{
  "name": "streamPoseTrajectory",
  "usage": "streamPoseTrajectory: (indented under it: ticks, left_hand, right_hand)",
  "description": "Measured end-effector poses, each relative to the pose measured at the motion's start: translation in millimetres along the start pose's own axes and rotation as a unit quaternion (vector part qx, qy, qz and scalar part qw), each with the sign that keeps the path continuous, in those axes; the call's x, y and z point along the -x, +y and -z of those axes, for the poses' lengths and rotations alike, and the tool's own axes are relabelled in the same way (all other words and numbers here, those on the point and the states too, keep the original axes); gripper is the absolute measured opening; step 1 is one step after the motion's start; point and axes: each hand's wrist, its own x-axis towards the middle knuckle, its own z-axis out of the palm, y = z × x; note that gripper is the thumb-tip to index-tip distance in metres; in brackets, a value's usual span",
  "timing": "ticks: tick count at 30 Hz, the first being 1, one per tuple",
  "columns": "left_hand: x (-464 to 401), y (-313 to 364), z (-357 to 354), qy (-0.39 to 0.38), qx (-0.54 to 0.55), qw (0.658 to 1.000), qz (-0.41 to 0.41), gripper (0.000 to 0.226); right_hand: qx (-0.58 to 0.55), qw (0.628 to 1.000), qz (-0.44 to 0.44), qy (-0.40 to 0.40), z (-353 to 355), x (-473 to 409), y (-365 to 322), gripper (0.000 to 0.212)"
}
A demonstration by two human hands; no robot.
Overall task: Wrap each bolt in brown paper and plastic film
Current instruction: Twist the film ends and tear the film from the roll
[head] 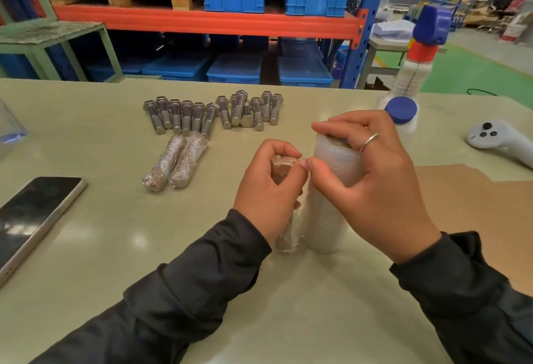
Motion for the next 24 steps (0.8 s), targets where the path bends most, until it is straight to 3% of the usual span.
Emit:
streamPoseTrajectory:
  ticks: [3,7,12,19,21,24]
  left_hand:
    - [-7.0,-3.4,1.8,0.037,-0.009,0.998,0.047,0.018]
    - [-20.4,-14.9,16.6,0.14,0.06,0.967,0.203,0.014]
    - [-22.0,-18.2,15.7,0.092,0.088,0.978,0.164,0.013]
    - [-17.6,-20.4,10.6,0.079,0.119,0.97,0.195,0.012]
    - [-16.6,-19.2,10.9,0.072,0.114,0.973,0.189,0.021]
    - [-19.0,-15.6,17.7,0.06,0.124,0.97,0.202,0.021]
  right_hand:
    - [0.01,1.0,0.012,0.01,0.0,1.9,-3.1,0.036]
    - [0.025,0.997,0.073,0.02,-3.6,12.8,-8.1,0.036]
    - [-0.018,0.998,0.029,0.053,-3.7,5.9,10.9,0.034]
    - [-0.059,0.994,0.047,0.082,-15.4,16.7,17.7,0.05]
    - [-0.062,0.993,0.054,0.081,-14.7,17.3,20.4,0.055]
    - [-0.058,0.993,0.066,0.084,-16.1,15.5,19.5,0.052]
